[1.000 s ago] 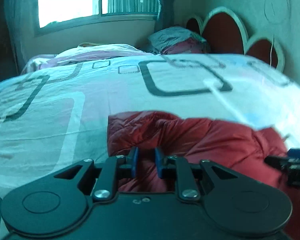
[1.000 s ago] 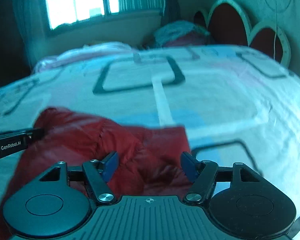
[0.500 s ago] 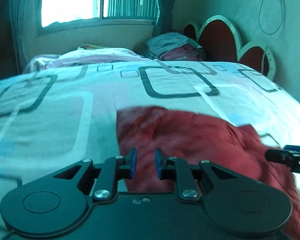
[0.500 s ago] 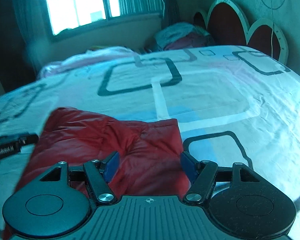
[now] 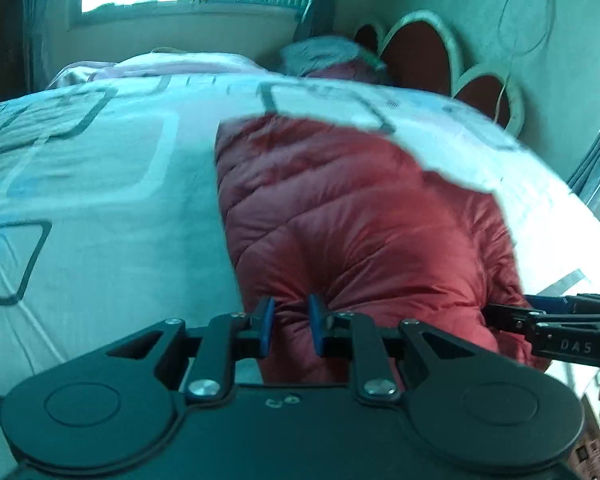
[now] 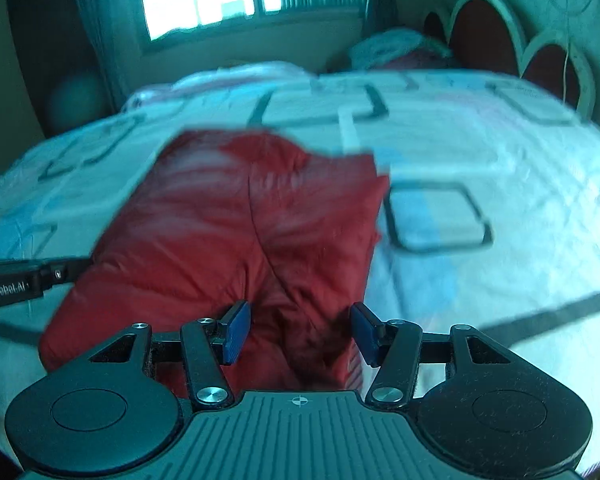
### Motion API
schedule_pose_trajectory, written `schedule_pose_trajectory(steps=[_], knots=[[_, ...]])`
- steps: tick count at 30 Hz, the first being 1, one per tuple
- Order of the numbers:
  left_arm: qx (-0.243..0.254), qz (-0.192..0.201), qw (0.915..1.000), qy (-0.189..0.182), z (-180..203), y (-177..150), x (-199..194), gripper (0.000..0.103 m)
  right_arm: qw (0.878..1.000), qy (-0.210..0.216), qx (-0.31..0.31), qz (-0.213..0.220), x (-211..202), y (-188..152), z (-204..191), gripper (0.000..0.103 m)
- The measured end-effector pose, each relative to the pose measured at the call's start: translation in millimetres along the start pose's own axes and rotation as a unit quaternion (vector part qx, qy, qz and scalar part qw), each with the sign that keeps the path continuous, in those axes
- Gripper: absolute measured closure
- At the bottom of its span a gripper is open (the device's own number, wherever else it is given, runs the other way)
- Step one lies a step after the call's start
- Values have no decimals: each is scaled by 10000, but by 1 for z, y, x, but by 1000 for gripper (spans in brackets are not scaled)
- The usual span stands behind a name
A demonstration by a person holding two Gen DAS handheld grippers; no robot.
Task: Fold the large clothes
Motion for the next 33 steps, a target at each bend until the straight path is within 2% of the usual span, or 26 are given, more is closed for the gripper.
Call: schedule_pose_trajectory(steps=[4, 8, 11, 12, 17, 20, 21, 22, 24, 27, 28, 29, 30, 33], knots=[[-82, -102, 9999, 88, -3, 1, 7, 82, 9999, 59, 34, -102, 11, -4, 3, 47], [-124, -127, 9997, 180, -2, 0, 5, 82, 9998, 111, 155, -51, -4, 2, 6, 47], [-108, -125, 9997, 203, 0, 0, 5, 82, 9997, 94, -41, -208, 4, -8, 5, 47], [-92, -126, 9996, 223, 1, 0, 5, 82, 9995, 147, 60, -258, 7, -10, 8, 47], [-148, -171, 9995, 242, -1, 5, 2, 83, 9991, 261, 203, -275, -3, 0, 13, 47], [-206, -131, 9994, 250, -3, 12, -5, 73, 9981, 375, 470, -142, -14, 7, 21, 47], [-230, -115, 9993, 255, -5, 14, -6, 61, 9978, 375, 531, -101, -16, 10, 24, 47], [-267, -91, 9993, 254, -6, 17, -8, 45, 9977, 329, 584, -66, -18, 13, 28, 47], [-340, 10, 9993, 182, -6, 24, -13, 29, 9968, 331, 732, -3, -19, 19, 35, 47], [-307, 114, 9994, 106, -2, 35, -15, 24, 9954, 324, 899, 45, -17, 29, 43, 46], [-306, 104, 9995, 66, 0, 37, -13, 20, 9951, 317, 929, 66, -15, 33, 45, 39], [-313, 66, 9995, 24, 2, 39, -10, 20, 9950, 321, 942, 76, -13, 35, 45, 23], [-326, 10, 9995, -1, 4, 40, -5, 20, 9951, 324, 932, 102, -11, 38, 45, 19], [-390, -165, 9991, -94, 7, 42, 11, 18, 9949, 405, 913, 125, -3, 48, 44, 19]])
Point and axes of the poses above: each gripper's, at about its wrist camera, not at the fingertips, and x roughly the way its jaws point, z to its right, y to its top, the point moved 5 cm from there along x, roughly the way its jaws point, and after that the axes turned 8 degrees about -x, right-handed, at the moved point
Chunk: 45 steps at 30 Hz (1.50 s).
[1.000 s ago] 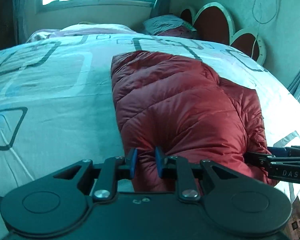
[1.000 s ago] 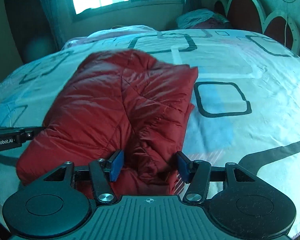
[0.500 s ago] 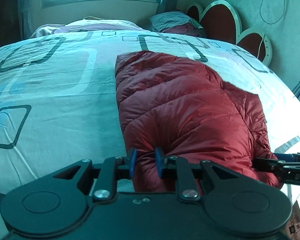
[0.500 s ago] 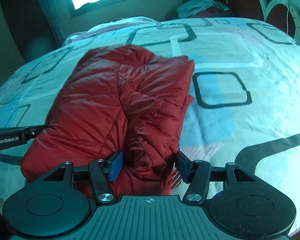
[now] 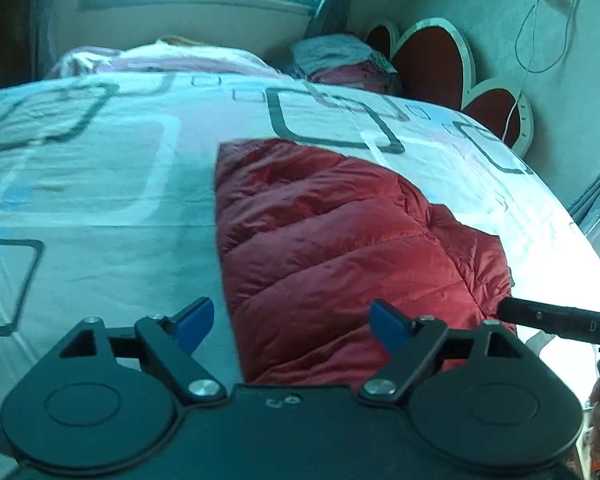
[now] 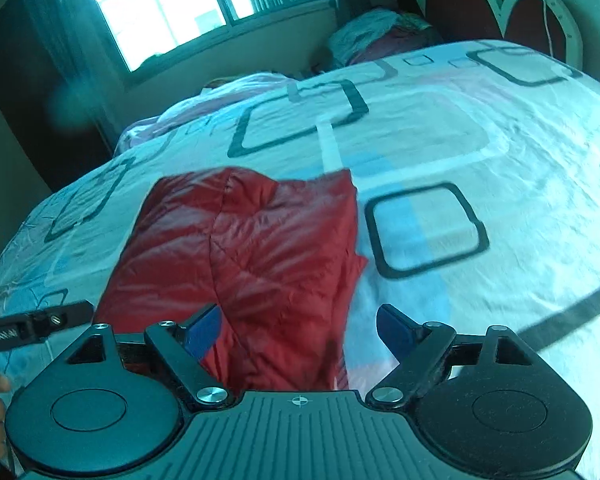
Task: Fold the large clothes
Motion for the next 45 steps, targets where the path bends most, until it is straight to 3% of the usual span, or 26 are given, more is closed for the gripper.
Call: schedule_pose_trajectory(steps=[7, 12, 14, 18, 20, 25, 28, 36, 45], knots=[[-377, -335, 9986, -184, -12, 4, 32, 9, 9977, 273, 592, -210, 29, 9, 15, 19], [-748, -627, 9942, -448, -22, 0, 49, 9, 9949, 425, 800, -438, 52, 9, 26, 18], [-948, -749, 9910, -580, -25, -3, 54, 12, 9930, 538, 915, -527, 62, 6, 31, 14], [-1099, -839, 9876, -741, -27, -6, 58, 27, 9854, 887, 1306, -642, 73, 0, 37, 15], [-1005, -819, 9890, -708, -23, -6, 57, 30, 9841, 1022, 1284, -681, 72, 1, 34, 37], [-896, -765, 9910, -642, -17, -2, 50, 43, 9842, 1097, 1234, -633, 64, 5, 27, 62], [-822, -686, 9927, -562, -14, -1, 43, 51, 9875, 1039, 1077, -496, 53, 8, 20, 71], [-572, -261, 9974, -349, -17, 4, -1, 57, 9865, 1299, 977, -215, 31, 8, -7, 76], [-753, 83, 9971, 117, -72, 9, -61, 57, 9797, 1862, 718, -196, 32, 12, -85, 76]])
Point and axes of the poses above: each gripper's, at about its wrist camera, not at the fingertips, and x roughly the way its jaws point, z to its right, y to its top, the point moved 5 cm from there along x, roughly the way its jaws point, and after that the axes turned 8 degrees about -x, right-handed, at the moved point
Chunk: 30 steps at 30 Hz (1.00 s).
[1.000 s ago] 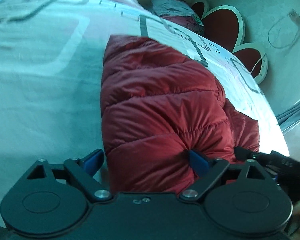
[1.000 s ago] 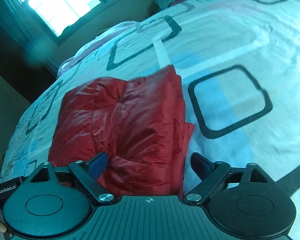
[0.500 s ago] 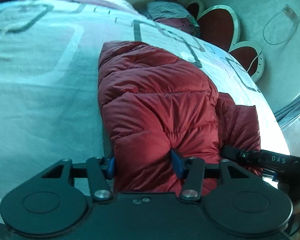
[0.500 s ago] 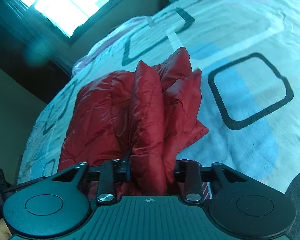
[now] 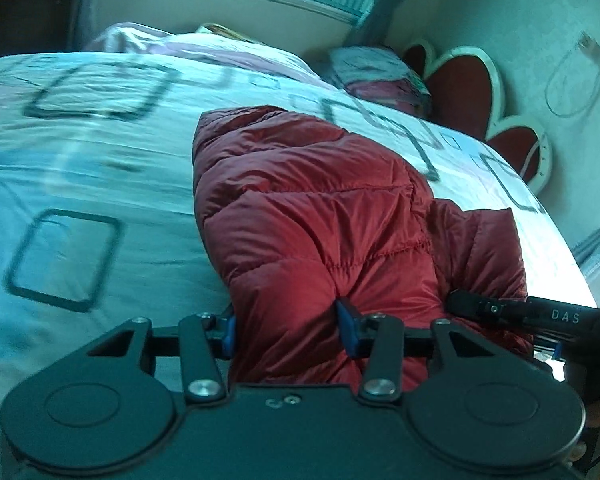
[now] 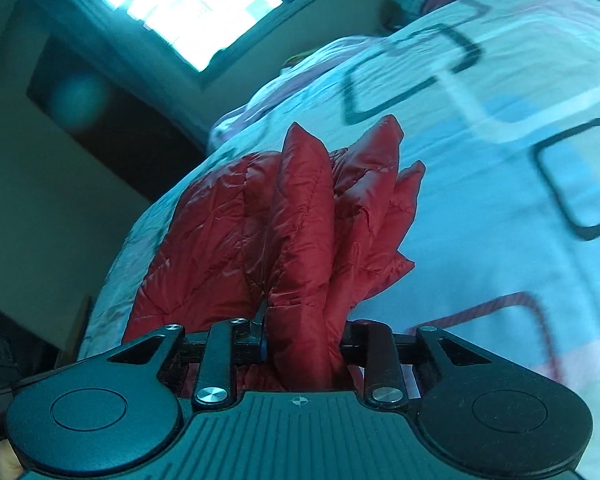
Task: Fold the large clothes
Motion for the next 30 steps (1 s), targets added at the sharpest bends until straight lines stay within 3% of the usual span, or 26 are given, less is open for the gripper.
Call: schedule_pose_trajectory(steps=[7, 19, 24, 28, 30], knots=[[-238, 366, 9990, 131, -73, 43, -31, 57, 9993, 239, -303, -16, 58, 8, -81, 76], [-265, 608, 9974, 282, -239, 161, -19, 57, 9988, 272, -384, -131, 237, 24, -219, 76], [-131, 745, 9965, 362, -286, 193, 0, 58, 9991, 165, -347, -157, 309, 29, -241, 76], [27, 791, 9959, 439, -317, 194, 20, 57, 9987, -24, -439, -268, 354, 24, -248, 76], [128, 732, 9959, 514, -329, 187, 34, 51, 9979, -171, -544, -300, 373, 21, -245, 76]])
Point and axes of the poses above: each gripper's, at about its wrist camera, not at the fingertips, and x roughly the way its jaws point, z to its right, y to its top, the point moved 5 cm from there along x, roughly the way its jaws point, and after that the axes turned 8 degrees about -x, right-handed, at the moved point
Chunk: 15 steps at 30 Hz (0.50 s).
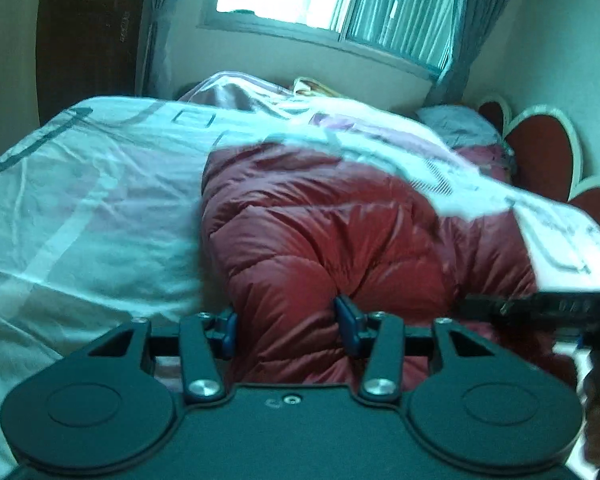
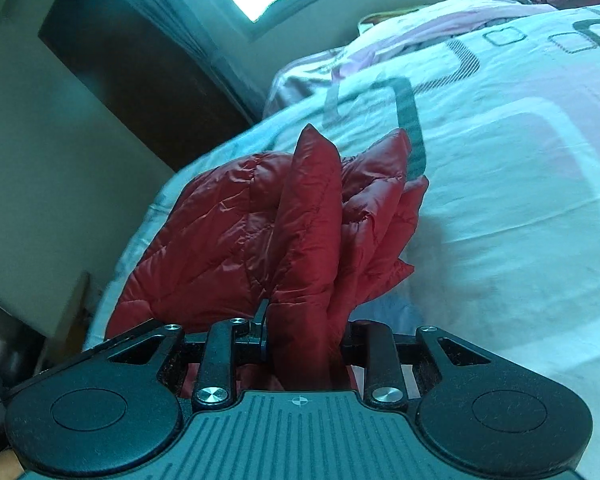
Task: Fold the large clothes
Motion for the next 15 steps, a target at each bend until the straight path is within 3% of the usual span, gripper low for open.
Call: schedule_pose_trajectory(steps=[2, 4, 7, 11, 15], knots=[[99, 92, 9999, 52, -7, -11, 0, 42, 9998, -173, 9, -48, 11, -2, 3, 59], [248, 240, 9993, 173, -7, -13, -4, 31, 9997, -243, 54, -59, 8, -4, 8, 53], [208, 282, 9992, 166, -8, -6, -18, 34, 9991, -407, 79, 45, -3, 5, 11, 52], [138, 685, 9975, 91, -14, 14, -42, 34, 9965, -675, -311, 391, -36, 19, -2, 52], [243, 780, 9966, 144, -12, 38, -27, 42, 9944, -766, -452, 564, -39, 34, -11, 53]])
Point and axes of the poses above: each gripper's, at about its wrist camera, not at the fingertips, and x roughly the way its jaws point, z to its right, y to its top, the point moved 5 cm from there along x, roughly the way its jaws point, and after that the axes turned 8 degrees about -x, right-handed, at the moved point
